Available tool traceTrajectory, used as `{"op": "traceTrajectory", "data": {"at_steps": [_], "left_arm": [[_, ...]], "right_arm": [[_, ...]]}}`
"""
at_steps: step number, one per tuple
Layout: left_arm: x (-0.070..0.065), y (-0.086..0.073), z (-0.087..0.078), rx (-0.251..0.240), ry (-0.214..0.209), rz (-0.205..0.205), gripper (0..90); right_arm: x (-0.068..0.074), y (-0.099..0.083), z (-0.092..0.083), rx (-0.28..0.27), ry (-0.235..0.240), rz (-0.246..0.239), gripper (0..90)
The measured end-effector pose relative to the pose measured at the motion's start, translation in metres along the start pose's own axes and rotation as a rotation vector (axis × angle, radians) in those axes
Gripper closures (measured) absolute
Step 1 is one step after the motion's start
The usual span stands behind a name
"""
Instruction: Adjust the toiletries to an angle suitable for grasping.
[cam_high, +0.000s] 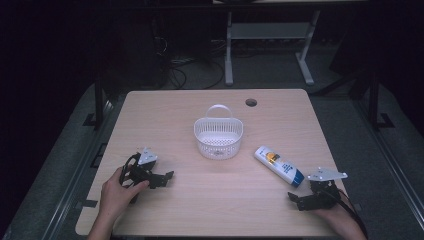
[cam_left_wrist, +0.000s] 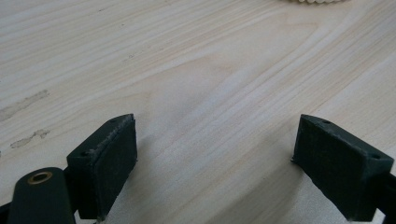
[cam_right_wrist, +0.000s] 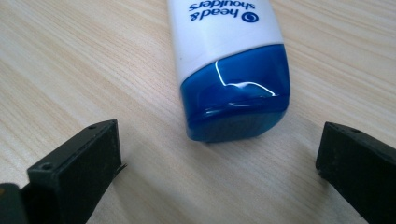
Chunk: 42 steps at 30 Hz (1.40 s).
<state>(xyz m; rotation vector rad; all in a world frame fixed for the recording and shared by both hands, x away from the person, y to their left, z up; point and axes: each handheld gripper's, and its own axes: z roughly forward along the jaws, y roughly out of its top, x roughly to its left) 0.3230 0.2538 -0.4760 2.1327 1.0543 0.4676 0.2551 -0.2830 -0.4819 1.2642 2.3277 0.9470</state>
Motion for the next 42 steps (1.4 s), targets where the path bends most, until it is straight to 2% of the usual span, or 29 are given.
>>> {"op": "traceTrajectory", "data": {"at_steps": [3,6,7,10,11,13,17,24,27,31,33,34,42], "left_arm": [[0.0,0.0,0.0,0.0,0.0,0.0,12.9],[0.0,0.0,0.0,0.0,0.0,0.0,12.9],[0.0,0.0,0.0,0.0,0.0,0.0,13.0],[0.0,0.0,0.0,0.0,0.0,0.0,12.9],[0.0,0.0,0.0,-0.001,0.002,-0.002,12.9],[-0.002,0.0,0.0,0.0,0.012,-0.011,13.0],[-0.002,0.0,0.0,-0.001,0.012,-0.012,12.9],[-0.002,0.0,0.0,-0.002,0.012,-0.012,12.9],[-0.002,0.0,0.0,-0.002,0.012,-0.012,12.9],[-0.002,0.0,0.0,-0.001,0.012,-0.012,12.9],[-0.002,0.0,0.0,-0.002,0.012,-0.013,13.0],[-0.002,0.0,0.0,-0.002,0.012,-0.013,12.9],[-0.002,0.0,0.0,-0.002,0.012,-0.013,13.0]], "right_arm": [[-0.001,0.003,-0.001,0.027,0.007,0.01,0.0],[-0.002,0.004,-0.004,0.026,0.012,0.018,0.0],[-0.003,0.006,-0.01,0.006,0.031,0.034,7.6],[-0.004,0.011,-0.018,-0.008,0.041,0.051,9.4],[-0.004,0.012,-0.021,-0.016,0.039,0.051,15.4],[-0.003,0.016,-0.027,-0.029,0.043,0.058,16.8],[0.0,0.021,-0.033,-0.065,0.053,0.041,25.0],[0.006,0.029,-0.036,-0.101,0.095,0.02,50.1],[0.009,0.032,-0.034,-0.095,0.122,0.012,59.3],[0.013,0.034,-0.031,-0.071,0.135,0.002,75.8],[0.014,0.034,-0.029,-0.063,0.136,0.001,79.1],[0.015,0.034,-0.026,-0.047,0.144,-0.002,83.8],[0.016,0.033,-0.011,0.003,0.154,-0.002,89.5]]}}
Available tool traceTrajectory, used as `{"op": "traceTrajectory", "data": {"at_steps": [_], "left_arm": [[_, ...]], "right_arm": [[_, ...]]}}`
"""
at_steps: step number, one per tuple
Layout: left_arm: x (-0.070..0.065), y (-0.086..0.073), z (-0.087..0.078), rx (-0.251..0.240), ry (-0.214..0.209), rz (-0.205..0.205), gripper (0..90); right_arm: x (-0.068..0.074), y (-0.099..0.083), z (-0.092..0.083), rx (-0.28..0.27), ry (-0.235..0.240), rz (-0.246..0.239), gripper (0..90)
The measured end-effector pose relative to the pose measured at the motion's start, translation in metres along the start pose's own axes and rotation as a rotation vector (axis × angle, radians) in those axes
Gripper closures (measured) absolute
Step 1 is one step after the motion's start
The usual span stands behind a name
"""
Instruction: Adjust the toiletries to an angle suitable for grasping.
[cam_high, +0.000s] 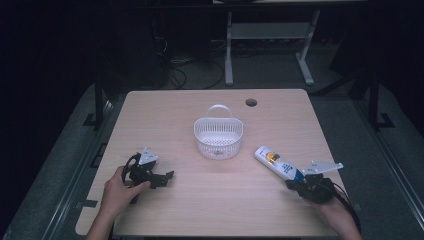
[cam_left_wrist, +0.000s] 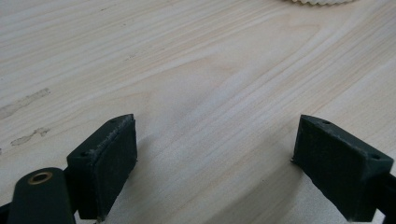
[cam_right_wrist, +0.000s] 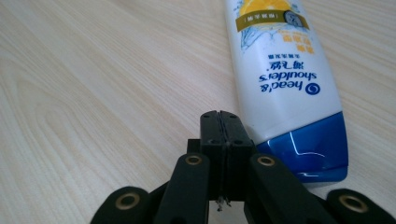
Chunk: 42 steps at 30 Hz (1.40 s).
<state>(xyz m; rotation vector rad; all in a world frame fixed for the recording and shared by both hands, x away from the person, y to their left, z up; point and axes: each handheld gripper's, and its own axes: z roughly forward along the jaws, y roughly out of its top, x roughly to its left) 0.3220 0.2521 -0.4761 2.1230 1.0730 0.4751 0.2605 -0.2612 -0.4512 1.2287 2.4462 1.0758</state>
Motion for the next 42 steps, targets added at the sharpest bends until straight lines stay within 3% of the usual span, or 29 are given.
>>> {"op": "traceTrajectory", "data": {"at_steps": [5,21,27,42], "left_arm": [[0.0,0.0,0.0,0.0,0.0,0.0,13.0],[0.0,0.0,0.0,0.0,0.0,0.0,13.0],[0.0,0.0,0.0,-0.002,0.0,-0.002,13.0],[0.0,0.0,0.0,0.001,-0.001,0.0,13.0]], "right_arm": [[-0.004,-0.002,0.002,0.019,-0.015,0.004,89.6],[-0.021,-0.002,-0.004,0.009,-0.066,0.033,89.7],[-0.03,0.003,-0.001,0.052,-0.087,0.043,89.8],[-0.05,0.014,0.0,0.048,-0.139,0.071,89.8]]}}
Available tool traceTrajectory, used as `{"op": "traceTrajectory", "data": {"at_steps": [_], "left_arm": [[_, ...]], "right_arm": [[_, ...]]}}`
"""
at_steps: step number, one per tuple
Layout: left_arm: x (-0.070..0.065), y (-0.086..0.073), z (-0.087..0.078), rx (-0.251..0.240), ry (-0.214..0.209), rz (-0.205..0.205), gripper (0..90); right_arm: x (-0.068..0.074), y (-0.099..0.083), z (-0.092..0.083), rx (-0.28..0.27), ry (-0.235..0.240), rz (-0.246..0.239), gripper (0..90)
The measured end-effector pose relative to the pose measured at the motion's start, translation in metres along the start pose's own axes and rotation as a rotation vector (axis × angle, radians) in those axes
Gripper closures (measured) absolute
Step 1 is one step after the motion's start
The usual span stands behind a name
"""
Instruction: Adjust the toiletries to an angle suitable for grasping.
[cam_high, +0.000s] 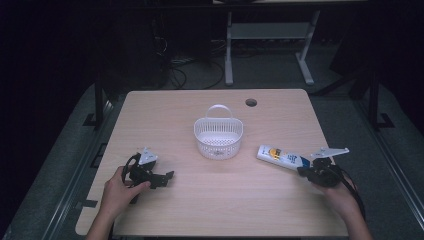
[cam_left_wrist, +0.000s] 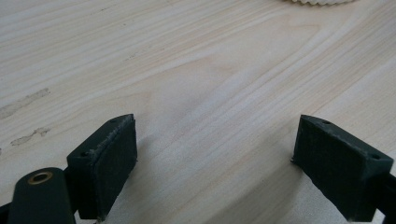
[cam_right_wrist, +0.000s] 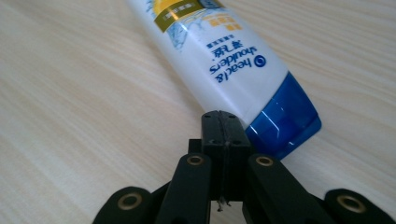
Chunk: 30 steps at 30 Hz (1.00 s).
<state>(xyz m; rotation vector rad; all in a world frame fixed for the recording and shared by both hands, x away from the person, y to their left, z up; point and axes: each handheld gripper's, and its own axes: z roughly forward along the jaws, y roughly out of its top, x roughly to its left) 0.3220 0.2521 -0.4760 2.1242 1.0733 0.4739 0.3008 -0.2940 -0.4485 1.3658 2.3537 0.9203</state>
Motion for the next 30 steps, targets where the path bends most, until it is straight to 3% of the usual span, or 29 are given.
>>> {"op": "traceTrajectory", "data": {"at_steps": [19,30], "left_arm": [[0.0,0.0,0.0,0.0,0.0,0.0,13.0],[0.0,0.0,0.0,0.0,0.0,0.001,13.0]], "right_arm": [[-0.024,0.013,0.005,-0.029,-0.061,0.065,89.8],[-0.026,0.014,0.005,-0.056,-0.046,0.106,89.7]]}}
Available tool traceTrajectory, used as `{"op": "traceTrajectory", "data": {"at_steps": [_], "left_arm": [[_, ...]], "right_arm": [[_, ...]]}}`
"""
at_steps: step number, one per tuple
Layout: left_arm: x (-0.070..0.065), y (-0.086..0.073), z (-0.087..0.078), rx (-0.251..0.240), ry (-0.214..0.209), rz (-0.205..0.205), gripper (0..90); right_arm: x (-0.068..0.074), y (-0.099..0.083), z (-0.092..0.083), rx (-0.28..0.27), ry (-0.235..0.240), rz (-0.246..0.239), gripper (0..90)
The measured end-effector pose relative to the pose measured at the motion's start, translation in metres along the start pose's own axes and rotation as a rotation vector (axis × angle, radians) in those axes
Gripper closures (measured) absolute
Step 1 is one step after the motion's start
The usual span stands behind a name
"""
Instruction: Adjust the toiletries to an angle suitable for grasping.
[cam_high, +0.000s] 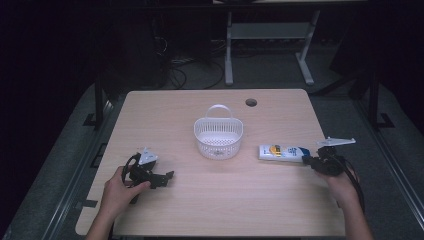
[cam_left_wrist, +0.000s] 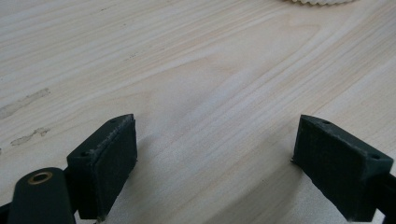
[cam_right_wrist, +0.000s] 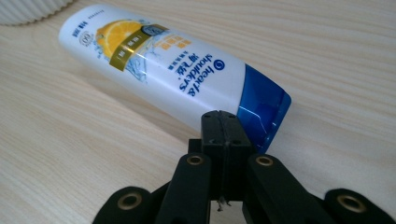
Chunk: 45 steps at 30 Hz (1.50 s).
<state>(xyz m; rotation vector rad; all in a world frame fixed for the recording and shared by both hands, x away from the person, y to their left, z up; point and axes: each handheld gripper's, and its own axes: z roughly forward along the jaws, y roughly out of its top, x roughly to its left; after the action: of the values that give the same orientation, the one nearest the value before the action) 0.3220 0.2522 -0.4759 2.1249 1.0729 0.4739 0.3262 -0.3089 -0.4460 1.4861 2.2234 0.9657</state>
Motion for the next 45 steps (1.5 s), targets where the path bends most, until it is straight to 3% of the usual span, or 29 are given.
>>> {"op": "traceTrajectory", "data": {"at_steps": [4,5,15,30,45], "left_arm": [[0.0,0.0,0.0,0.0,0.0,-0.001,13.0],[0.0,0.0,0.0,0.0,0.0,0.0,13.0],[0.0,0.0,0.0,0.001,-0.001,-0.002,13.0],[0.0,0.0,0.0,0.001,-0.001,-0.002,13.0],[0.0,0.0,0.0,0.002,-0.003,0.003,13.0]], "right_arm": [[0.003,0.002,0.002,0.007,0.02,-0.002,89.7],[0.003,0.004,0.002,0.02,0.043,0.016,89.7],[0.015,0.024,0.0,-0.016,0.07,0.007,89.6],[0.029,0.06,0.003,-0.027,0.079,-0.032,89.6],[0.041,0.093,0.025,-0.025,0.091,-0.043,89.5]]}}
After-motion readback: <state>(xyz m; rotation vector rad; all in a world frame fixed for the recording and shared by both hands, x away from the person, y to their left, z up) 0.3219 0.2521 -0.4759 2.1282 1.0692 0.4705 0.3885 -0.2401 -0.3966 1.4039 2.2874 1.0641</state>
